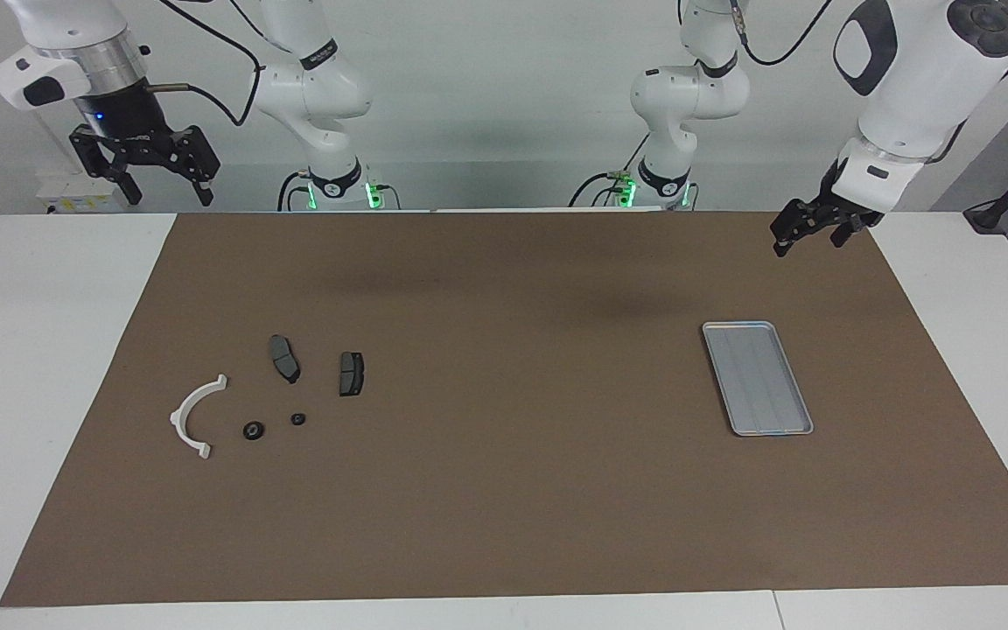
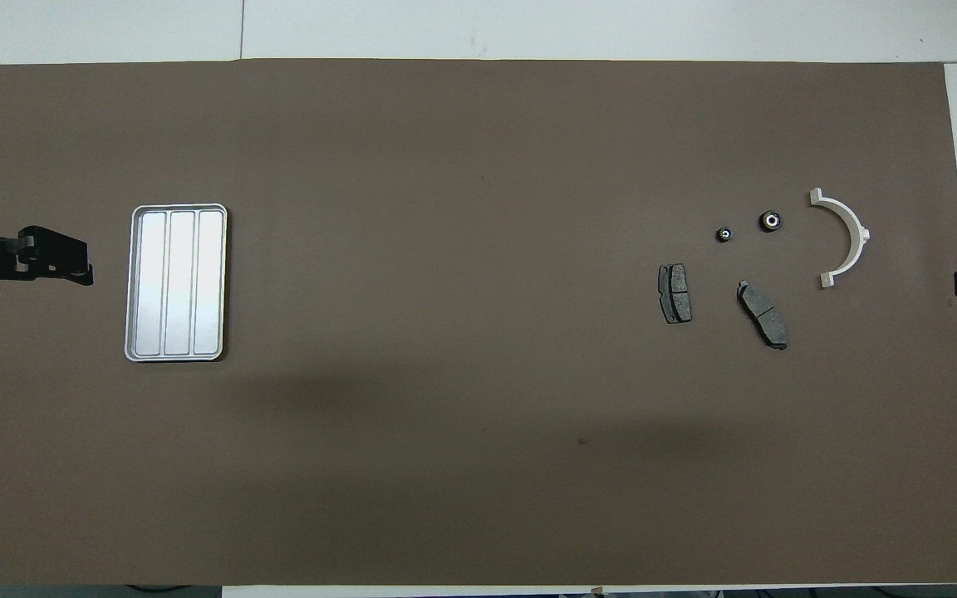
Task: Pick bearing gear from pile to tray
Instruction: 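Move the right gripper toward the small black bearing in the pile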
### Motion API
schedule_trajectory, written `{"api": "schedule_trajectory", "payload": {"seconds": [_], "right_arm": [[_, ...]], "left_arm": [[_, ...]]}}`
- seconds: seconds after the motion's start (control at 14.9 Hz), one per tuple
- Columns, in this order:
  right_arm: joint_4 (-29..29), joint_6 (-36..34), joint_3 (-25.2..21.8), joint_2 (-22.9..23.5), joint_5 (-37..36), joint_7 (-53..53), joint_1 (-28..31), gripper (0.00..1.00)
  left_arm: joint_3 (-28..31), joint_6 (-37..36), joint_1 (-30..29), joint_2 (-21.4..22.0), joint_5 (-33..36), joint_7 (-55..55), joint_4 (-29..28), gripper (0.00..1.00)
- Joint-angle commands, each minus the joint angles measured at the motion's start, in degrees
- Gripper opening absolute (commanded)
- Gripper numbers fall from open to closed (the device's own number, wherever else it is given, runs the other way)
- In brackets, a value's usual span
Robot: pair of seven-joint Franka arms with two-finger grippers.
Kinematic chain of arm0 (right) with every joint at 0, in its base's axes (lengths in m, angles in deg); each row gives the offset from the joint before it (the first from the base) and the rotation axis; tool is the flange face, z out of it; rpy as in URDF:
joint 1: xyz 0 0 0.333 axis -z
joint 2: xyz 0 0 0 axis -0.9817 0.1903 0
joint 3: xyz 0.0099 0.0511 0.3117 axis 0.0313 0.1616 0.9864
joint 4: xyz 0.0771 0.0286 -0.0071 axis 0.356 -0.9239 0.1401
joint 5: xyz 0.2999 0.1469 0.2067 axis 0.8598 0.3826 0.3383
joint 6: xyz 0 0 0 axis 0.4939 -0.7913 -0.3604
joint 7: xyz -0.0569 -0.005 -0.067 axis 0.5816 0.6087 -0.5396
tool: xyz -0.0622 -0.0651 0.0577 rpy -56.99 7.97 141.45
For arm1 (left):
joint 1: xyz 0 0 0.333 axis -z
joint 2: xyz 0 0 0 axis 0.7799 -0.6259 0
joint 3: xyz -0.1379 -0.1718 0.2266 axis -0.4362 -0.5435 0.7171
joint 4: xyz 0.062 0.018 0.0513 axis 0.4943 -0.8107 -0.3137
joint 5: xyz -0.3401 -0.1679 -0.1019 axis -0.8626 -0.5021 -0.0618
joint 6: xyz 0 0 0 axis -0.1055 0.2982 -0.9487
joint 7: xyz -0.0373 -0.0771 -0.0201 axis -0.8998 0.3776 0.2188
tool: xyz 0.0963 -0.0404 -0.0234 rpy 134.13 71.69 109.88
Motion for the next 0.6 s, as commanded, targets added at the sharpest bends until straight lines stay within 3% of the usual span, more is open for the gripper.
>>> {"api": "schedule_trajectory", "payload": {"seconds": [0.0,0.54], "right_arm": [[-0.42,-0.69,0.67,-0.66,0.2,0.89,0.54,1.0],[-0.95,-1.22,1.02,-1.01,0.46,1.34,-0.26,1.0]], "left_arm": [[0.24,0.49,0.29,0.32,-0.01,-0.69,0.22,1.0],[0.24,0.23,0.29,0.58,-0.01,-0.86,-0.3,1.0]]}}
